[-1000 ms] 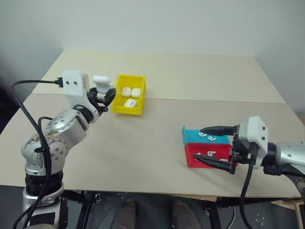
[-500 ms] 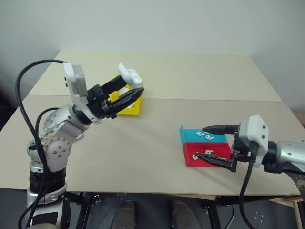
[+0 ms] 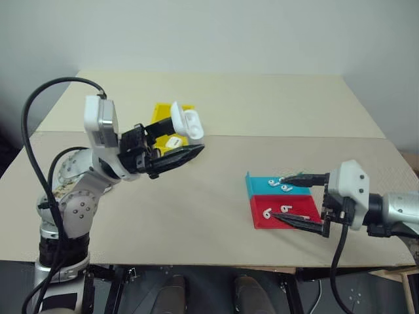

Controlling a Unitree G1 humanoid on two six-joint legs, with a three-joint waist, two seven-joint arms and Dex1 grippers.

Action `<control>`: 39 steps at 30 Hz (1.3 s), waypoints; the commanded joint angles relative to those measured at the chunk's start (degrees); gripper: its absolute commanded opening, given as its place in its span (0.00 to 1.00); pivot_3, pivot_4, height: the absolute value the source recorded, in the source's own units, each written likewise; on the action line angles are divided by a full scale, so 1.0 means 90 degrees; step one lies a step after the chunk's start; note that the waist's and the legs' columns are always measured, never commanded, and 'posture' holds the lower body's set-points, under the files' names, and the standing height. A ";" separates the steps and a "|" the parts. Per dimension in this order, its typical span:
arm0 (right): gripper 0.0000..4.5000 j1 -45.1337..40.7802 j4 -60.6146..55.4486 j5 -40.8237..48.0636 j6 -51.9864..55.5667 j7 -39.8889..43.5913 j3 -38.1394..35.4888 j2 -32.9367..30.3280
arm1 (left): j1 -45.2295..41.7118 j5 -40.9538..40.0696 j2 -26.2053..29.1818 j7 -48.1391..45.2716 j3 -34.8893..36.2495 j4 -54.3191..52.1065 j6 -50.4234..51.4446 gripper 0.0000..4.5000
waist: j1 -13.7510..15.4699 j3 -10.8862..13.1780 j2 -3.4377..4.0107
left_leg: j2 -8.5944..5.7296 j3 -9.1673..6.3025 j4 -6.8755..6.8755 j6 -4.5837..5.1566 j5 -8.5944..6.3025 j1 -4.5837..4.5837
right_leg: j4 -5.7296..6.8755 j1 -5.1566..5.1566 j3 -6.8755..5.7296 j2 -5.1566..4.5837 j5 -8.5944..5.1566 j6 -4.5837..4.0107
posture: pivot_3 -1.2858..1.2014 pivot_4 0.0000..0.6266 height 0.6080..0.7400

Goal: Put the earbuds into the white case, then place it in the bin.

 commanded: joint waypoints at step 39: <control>0.52 -0.4110 0.1987 -0.4446 -0.1738 0.2351 0.4766 -0.0788 | -0.0563 0.0328 -0.1182 -0.1211 -0.1083 0.0669 -0.0503 0.61 | -0.0017 -0.0001 0.0006 | 0.0003 0.0010 0.0003 0.0005 -0.0003 0.0003 | 0.0007 -0.0014 0.0006 0.0004 -0.0002 -0.0004 | 0.52 0.24 1.00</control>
